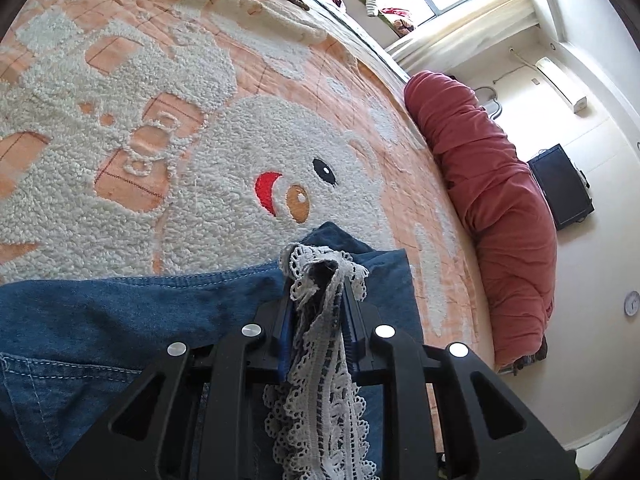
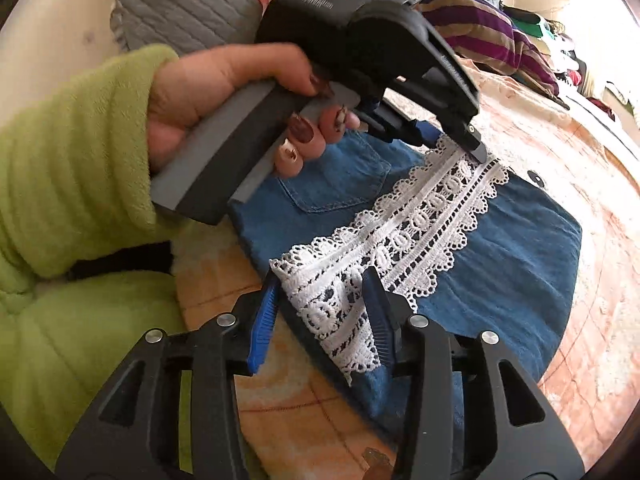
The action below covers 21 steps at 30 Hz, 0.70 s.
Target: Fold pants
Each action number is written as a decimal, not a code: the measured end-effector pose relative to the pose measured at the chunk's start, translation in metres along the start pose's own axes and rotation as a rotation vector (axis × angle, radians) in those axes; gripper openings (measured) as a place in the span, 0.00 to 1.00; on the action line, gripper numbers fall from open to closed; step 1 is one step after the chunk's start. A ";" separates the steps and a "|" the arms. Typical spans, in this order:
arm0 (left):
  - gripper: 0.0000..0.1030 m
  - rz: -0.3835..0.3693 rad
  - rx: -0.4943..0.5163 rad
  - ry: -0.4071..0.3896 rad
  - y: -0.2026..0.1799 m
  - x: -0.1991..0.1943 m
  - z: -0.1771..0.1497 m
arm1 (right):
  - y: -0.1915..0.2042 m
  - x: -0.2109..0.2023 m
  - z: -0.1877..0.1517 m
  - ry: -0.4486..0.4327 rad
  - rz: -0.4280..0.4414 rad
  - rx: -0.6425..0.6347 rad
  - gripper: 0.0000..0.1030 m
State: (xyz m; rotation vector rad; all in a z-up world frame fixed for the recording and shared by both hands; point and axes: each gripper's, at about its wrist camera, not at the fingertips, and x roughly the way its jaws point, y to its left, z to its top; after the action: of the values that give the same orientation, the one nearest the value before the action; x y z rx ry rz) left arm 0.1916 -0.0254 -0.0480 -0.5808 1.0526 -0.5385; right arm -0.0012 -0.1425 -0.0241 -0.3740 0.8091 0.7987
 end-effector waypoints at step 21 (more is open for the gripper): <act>0.26 0.027 -0.011 -0.046 0.028 -0.008 -0.010 | -0.008 -0.025 -0.002 -0.091 0.180 0.071 0.39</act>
State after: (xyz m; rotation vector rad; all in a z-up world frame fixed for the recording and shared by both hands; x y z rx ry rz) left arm 0.1837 -0.0015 -0.0658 -0.5851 1.0188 -0.4934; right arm -0.0070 -0.1610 -0.0058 -0.2019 0.7913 0.9450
